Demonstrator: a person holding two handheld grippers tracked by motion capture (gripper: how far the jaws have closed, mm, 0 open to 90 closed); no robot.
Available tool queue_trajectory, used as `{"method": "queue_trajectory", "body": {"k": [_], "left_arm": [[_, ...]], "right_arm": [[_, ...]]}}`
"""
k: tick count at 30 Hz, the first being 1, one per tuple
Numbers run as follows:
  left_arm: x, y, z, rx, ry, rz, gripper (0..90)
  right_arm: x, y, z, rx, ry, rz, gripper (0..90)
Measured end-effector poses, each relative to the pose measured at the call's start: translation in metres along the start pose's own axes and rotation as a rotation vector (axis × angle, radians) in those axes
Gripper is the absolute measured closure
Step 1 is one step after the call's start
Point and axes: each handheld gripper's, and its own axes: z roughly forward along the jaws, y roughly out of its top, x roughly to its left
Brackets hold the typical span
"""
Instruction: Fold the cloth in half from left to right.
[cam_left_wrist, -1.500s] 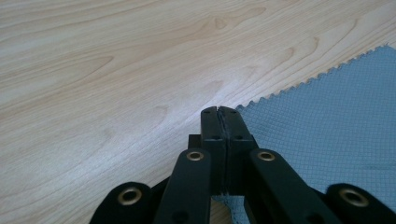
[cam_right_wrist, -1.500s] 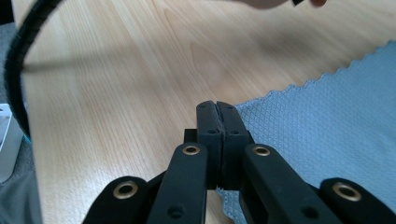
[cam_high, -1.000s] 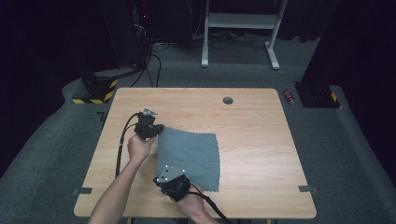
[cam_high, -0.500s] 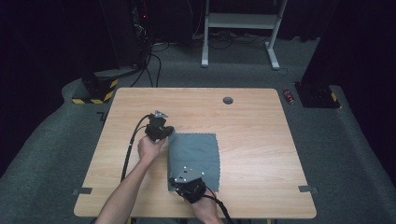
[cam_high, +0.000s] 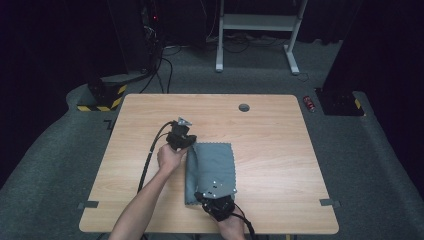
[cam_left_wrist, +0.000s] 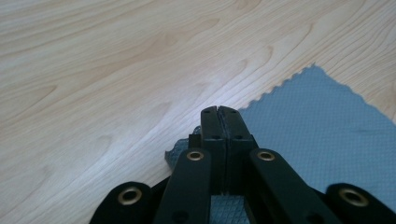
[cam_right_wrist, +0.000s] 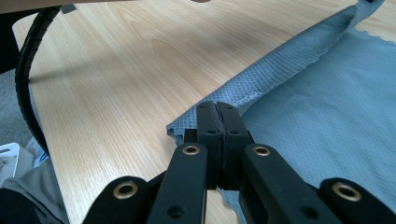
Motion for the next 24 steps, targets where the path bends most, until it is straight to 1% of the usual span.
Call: {"method": "queue_trajectory", "body": {"k": [1,5,8,13,14,15,20,21,23,24], "left_arm": [[-0.003,0.001,0.002,0.003,-0.005,-0.003,89.6],[-0.011,0.005,0.010,0.009,-0.013,0.016,89.6],[-0.018,0.008,0.015,0.011,-0.021,0.019,89.6],[-0.029,0.015,0.022,0.010,-0.032,0.049,89.6],[-0.031,0.016,0.023,0.013,-0.025,0.069,89.6],[-0.033,0.017,0.025,0.016,-0.026,0.076,89.6],[-0.041,0.019,0.035,0.021,-0.039,0.066,89.6],[-0.042,0.020,0.036,0.027,-0.040,0.074,89.5],[-0.045,0.021,0.039,0.027,-0.041,0.075,89.6],[-0.047,0.021,0.040,0.029,-0.047,0.068,89.5]], "right_arm": [[-0.001,-0.002,-0.002,0.003,-0.004,0.003,89.5],[-0.006,-0.009,-0.008,0.006,-0.019,0.020,89.5],[-0.010,-0.014,-0.014,0.003,-0.032,0.025,89.5],[-0.015,-0.020,-0.023,0.001,-0.056,0.047,89.5],[-0.016,-0.022,-0.025,0.002,-0.060,0.049,89.5],[-0.017,-0.023,-0.026,0.004,-0.063,0.045,89.5],[-0.023,-0.032,-0.032,0.018,-0.086,0.063,89.5],[-0.025,-0.034,-0.033,0.019,-0.090,0.064,89.5],[-0.027,-0.037,-0.036,0.022,-0.099,0.072,89.5],[-0.028,-0.038,-0.037,0.021,-0.102,0.077,89.5]]}}
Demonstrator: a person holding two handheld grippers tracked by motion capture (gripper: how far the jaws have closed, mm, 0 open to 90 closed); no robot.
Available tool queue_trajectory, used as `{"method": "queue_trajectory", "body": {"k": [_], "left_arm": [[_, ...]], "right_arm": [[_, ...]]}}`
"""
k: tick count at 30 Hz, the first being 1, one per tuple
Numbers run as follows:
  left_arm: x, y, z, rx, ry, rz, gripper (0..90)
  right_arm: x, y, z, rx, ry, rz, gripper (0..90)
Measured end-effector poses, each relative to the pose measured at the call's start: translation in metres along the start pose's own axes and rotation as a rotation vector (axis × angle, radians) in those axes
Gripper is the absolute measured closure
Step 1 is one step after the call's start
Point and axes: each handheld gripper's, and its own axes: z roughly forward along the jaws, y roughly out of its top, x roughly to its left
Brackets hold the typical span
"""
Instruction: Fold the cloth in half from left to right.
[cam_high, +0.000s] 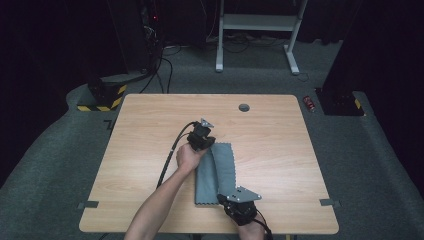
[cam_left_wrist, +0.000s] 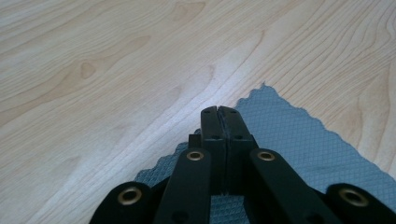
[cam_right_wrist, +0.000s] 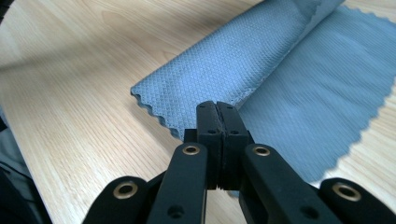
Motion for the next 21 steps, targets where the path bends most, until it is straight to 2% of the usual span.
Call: {"method": "queue_trajectory", "body": {"k": [9,15,21], "left_arm": [[-0.012,0.006,0.011,0.003,-0.008,0.016,89.5],[-0.017,0.009,0.017,0.021,-0.009,0.023,89.4],[-0.023,0.014,0.023,0.021,-0.007,0.046,89.3]], "right_arm": [[-0.007,-0.010,-0.007,0.003,-0.024,0.020,89.5],[-0.012,-0.015,-0.010,0.014,-0.039,0.041,89.4],[-0.014,-0.018,-0.012,0.028,-0.050,0.038,89.4]]}}
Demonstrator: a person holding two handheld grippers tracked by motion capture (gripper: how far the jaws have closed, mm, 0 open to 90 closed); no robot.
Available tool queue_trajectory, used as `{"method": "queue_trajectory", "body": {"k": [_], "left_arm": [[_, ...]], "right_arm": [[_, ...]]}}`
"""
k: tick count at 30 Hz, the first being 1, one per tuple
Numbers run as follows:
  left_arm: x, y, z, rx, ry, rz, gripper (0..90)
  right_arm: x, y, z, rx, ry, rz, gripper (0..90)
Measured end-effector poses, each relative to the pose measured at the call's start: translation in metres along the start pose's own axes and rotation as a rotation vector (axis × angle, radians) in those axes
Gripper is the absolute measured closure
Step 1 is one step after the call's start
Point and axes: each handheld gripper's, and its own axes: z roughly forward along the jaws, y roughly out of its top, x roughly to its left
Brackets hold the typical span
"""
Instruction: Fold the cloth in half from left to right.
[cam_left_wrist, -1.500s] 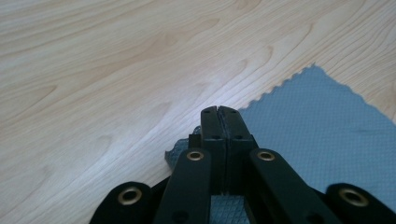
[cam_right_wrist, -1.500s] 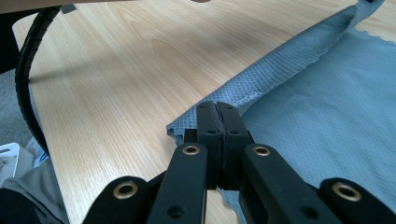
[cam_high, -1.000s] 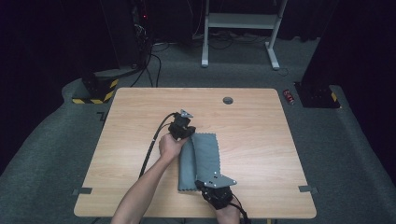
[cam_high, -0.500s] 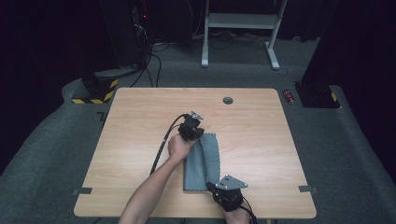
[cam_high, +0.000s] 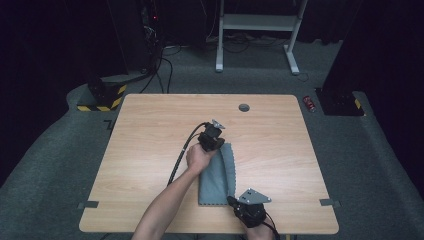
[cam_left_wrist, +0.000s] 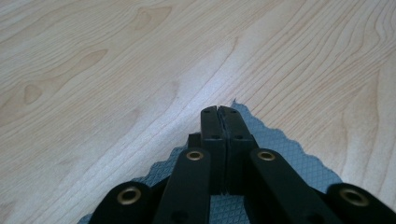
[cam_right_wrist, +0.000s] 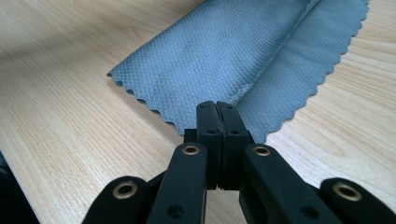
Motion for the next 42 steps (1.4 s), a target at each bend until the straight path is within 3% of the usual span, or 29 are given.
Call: {"method": "queue_trajectory", "body": {"k": [10,16,19,22,28,34,39,42], "left_arm": [[-0.013,0.006,0.012,0.019,-0.005,0.032,89.2],[-0.014,0.006,0.018,0.017,-0.008,0.024,86.5],[-0.014,0.006,0.018,0.013,-0.010,0.020,82.1],[-0.014,0.007,0.015,0.003,-0.009,0.023,70.4],[-0.007,0.006,-0.012,-0.048,-0.009,0.000,54.2],[-0.002,-0.017,-0.044,-0.085,0.015,0.000,49.0],[-0.005,-0.049,-0.062,-0.087,0.032,-0.003,46.9],[-0.011,-0.069,-0.070,-0.088,0.041,-0.001,46.0]], "right_arm": [[-0.005,-0.005,-0.004,0.018,-0.012,0.014,89.3],[-0.007,-0.007,-0.002,0.037,-0.015,0.022,88.6],[-0.008,-0.008,-0.002,0.045,-0.016,0.029,87.8],[-0.009,-0.009,-0.001,0.052,-0.019,0.031,84.0],[-0.017,-0.006,-0.009,0.033,-0.028,0.047,76.5],[-0.040,0.014,-0.005,0.015,-0.033,0.060,76.8],[-0.063,0.038,0.017,0.023,-0.068,0.067,76.7],[-0.077,0.051,0.032,0.030,-0.081,0.096,76.7]]}}
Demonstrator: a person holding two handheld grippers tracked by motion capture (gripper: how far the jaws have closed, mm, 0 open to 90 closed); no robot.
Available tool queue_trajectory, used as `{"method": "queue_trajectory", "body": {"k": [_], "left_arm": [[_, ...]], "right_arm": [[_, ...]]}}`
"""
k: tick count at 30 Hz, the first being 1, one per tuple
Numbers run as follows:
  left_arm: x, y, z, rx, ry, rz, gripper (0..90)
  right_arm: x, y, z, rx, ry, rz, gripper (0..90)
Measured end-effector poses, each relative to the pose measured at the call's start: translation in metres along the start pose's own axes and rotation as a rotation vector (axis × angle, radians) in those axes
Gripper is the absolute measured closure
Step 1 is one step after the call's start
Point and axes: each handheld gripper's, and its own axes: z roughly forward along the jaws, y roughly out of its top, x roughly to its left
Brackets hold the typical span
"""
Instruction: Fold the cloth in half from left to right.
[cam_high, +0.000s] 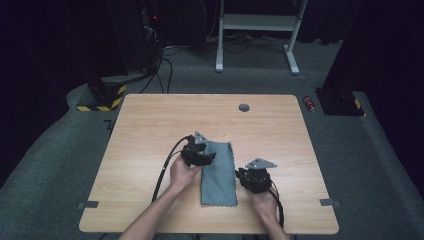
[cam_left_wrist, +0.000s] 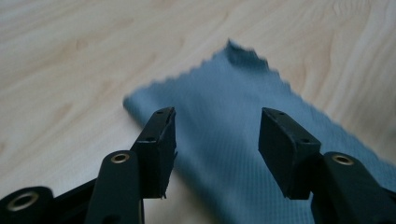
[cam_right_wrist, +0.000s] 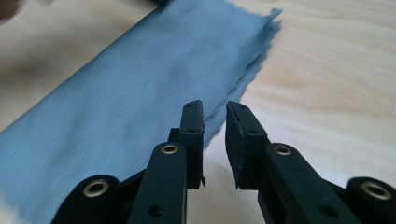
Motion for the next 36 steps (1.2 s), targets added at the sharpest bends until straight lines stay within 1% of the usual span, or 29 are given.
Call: {"method": "queue_trajectory", "body": {"k": [2,4,5,6,8,10,11,13,14,15,16,17,18,19,20,21,23,25,27,28,30,31,34,36], "left_arm": [[-0.002,-0.013,-0.006,-0.008,-0.007,-0.017,45.9],[-0.005,-0.025,-0.012,-0.024,-0.016,-0.055,45.4],[-0.005,-0.030,-0.014,-0.025,-0.021,-0.061,45.3],[-0.006,-0.036,-0.015,-0.031,-0.025,-0.074,45.0],[-0.007,-0.044,-0.017,-0.031,-0.014,-0.072,45.0],[-0.009,-0.050,-0.017,-0.029,-0.013,-0.090,45.0],[-0.010,-0.053,-0.017,-0.029,-0.015,-0.095,44.8],[-0.011,-0.056,-0.018,-0.030,-0.007,-0.094,44.5],[-0.011,-0.057,-0.019,-0.029,-0.001,-0.085,44.1],[-0.012,-0.058,-0.020,-0.031,0.000,-0.089,43.9],[-0.012,-0.059,-0.021,-0.029,0.003,-0.084,43.7],[-0.013,-0.061,-0.021,-0.030,0.001,-0.094,43.6],[-0.013,-0.062,-0.022,-0.030,0.000,-0.094,43.6],[-0.014,-0.064,-0.022,-0.026,0.003,-0.089,43.6],[-0.015,-0.065,-0.022,-0.022,0.005,-0.091,43.6],[-0.015,-0.066,-0.021,-0.014,0.007,-0.092,43.5],[-0.018,-0.067,-0.022,-0.019,0.010,-0.091,43.4],[-0.021,-0.067,-0.022,-0.018,0.025,-0.078,43.2],[-0.023,-0.068,-0.023,-0.018,0.039,-0.065,43.1],[-0.025,-0.069,-0.023,-0.020,0.042,-0.068,43.0],[-0.026,-0.070,-0.024,-0.017,0.054,-0.054,42.7],[-0.028,-0.071,-0.025,-0.019,0.050,-0.061,42.5],[-0.030,-0.074,-0.027,-0.026,0.044,-0.046,41.9],[-0.032,-0.075,-0.028,-0.020,0.034,-0.039,41.7]], "right_arm": [[-0.005,0.010,0.010,0.006,-0.013,0.009,76.8],[-0.010,0.020,0.019,0.011,-0.022,0.010,76.7],[-0.013,0.025,0.024,0.015,-0.026,0.009,76.6],[-0.014,0.031,0.029,0.019,-0.032,0.019,76.3],[-0.018,0.042,0.037,0.022,-0.046,0.021,74.7],[-0.021,0.050,0.046,0.032,-0.060,0.034,72.0],[-0.023,0.053,0.051,0.041,-0.065,0.030,71.6],[-0.026,0.057,0.060,0.070,-0.071,0.029,70.8],[-0.028,0.058,0.064,0.081,-0.073,0.033,71.1],[-0.029,0.058,0.068,0.087,-0.076,0.037,72.7],[-0.032,0.058,0.070,0.085,-0.075,0.038,77.2],[-0.034,0.057,0.073,0.090,-0.075,0.041,83.6],[-0.036,0.056,0.076,0.093,-0.076,0.043,88.4],[-0.039,0.055,0.078,0.093,-0.072,0.044,89.5],[-0.040,0.054,0.079,0.096,-0.070,0.056,89.8],[-0.041,0.054,0.080,0.091,-0.071,0.051,89.9],[-0.043,0.055,0.081,0.081,-0.069,0.054,90.0],[-0.046,0.058,0.083,0.092,-0.071,0.050,90.0],[-0.047,0.065,0.082,0.071,-0.073,0.043,90.0],[-0.047,0.068,0.084,0.086,-0.067,0.039,90.0],[-0.043,0.069,0.088,0.103,-0.082,0.001,90.0],[-0.043,0.068,0.089,0.108,-0.080,0.006,89.9],[-0.042,0.064,0.089,0.109,-0.079,0.012,89.6],[-0.041,0.063,0.087,0.110,-0.092,0.005,89.4]]}}
